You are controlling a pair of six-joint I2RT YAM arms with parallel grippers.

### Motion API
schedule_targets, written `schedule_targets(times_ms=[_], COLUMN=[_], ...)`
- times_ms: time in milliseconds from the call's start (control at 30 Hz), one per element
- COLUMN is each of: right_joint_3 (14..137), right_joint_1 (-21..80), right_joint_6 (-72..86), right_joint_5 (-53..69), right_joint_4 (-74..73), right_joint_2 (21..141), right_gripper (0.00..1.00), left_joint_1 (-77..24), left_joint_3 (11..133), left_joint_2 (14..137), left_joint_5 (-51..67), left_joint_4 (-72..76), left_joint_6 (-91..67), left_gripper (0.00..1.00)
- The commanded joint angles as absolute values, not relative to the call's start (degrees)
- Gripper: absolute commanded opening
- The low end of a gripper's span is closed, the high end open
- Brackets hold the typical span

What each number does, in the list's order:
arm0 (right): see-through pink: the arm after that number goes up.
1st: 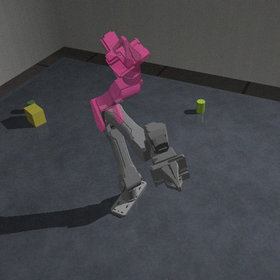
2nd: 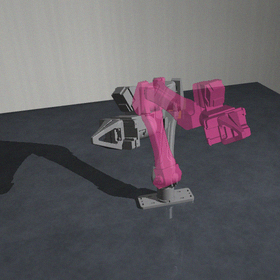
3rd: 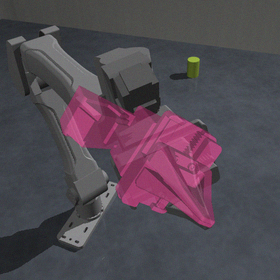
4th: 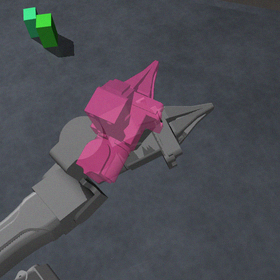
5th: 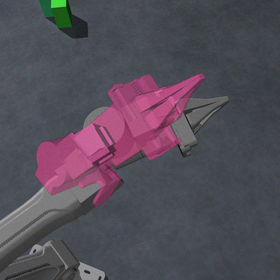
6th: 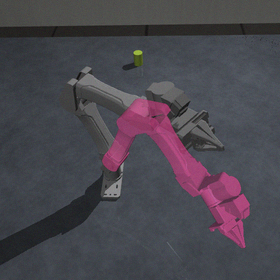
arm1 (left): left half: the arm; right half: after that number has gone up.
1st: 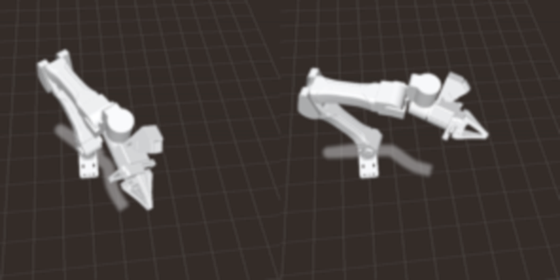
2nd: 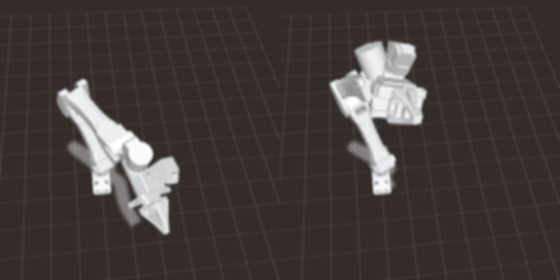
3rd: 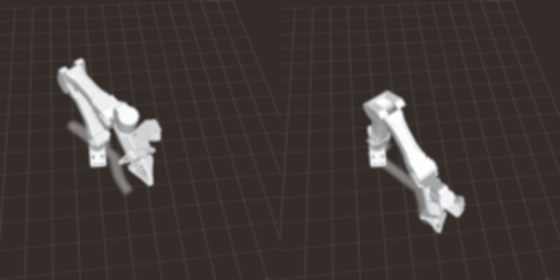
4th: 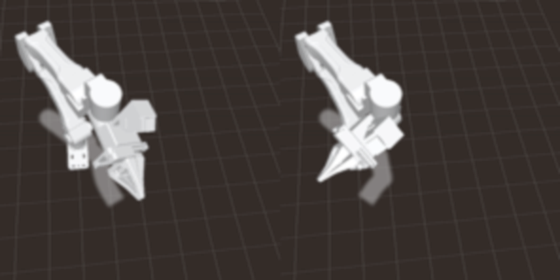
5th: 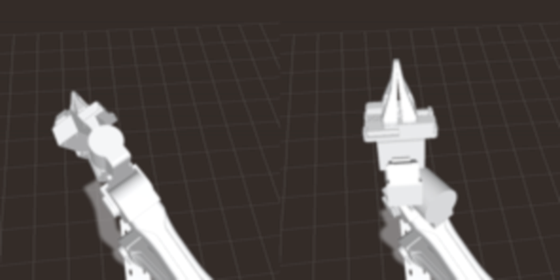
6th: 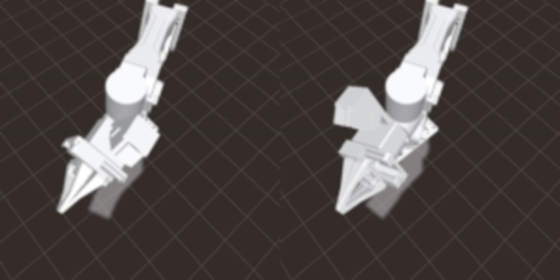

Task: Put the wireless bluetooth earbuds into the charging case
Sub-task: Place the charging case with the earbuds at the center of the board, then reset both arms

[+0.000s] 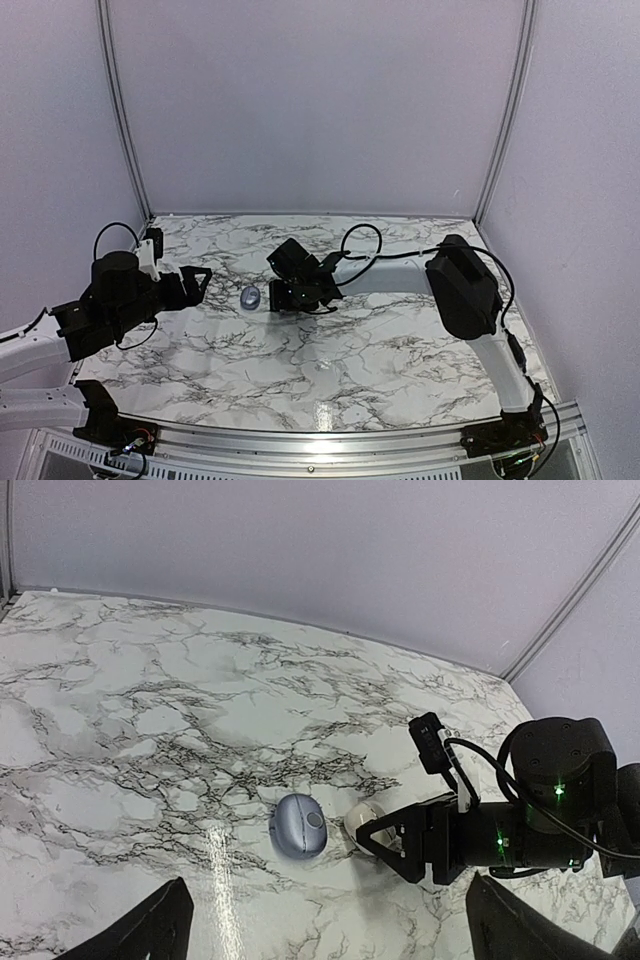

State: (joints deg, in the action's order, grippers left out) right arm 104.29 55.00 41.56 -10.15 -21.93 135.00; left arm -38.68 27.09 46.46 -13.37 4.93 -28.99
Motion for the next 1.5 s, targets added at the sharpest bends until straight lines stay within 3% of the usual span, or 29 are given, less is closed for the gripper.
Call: schedule_targets(times_ms=[0,300,333,433,633,800,1067,1467], right_joint_3=[105.48,96.72,95.31,91.23,84.2,70.75,53.03,37.62], right_joint_1=[54.8,54.52,54.36,53.59,49.67,42.31,34.52,33.13], right_joint_6=[43.84,38.36,37.15,33.25,27.94,26.74,19.89,19.5], right_joint_5=[-11.19,-14.22,-14.91,-17.13,-17.72,-10.12,-8.65,2.15], right_joint_4=[-22.47,-14.49,-13.33,-10.46,-11.52,-4.9,-0.53,12.77], right_joint_2=[134.37,123.69,121.95,116.5,106.35,93.63,76.51,71.8], right_gripper=[0.64,0.76,0.86,0.98,0.99,0.99,0.99,0.99], left_joint_1=[-38.4,-38.36,-38.37,-38.39,-38.41,-38.41,-38.28,-33.05], left_joint_3=[26.65,28.96,29.61,32.02,37.42,44.53,50.69,40.22], left_joint_2=[46.27,48.37,49.13,51.35,56.17,62.34,70.99,76.17], left_joint_5=[-13.83,-11.92,-11.6,-10.43,-11.04,-12.05,-9.15,-3.18], left_joint_4=[4.17,3.12,2.71,2.08,-0.76,-5.71,-7.03,3.76], left_joint_6=[-29.64,-29.33,-28.95,-27.93,-25.9,-23.28,-22.81,-26.21], left_gripper=[0.99,0.99,0.99,0.99,0.99,0.99,0.99,0.99])
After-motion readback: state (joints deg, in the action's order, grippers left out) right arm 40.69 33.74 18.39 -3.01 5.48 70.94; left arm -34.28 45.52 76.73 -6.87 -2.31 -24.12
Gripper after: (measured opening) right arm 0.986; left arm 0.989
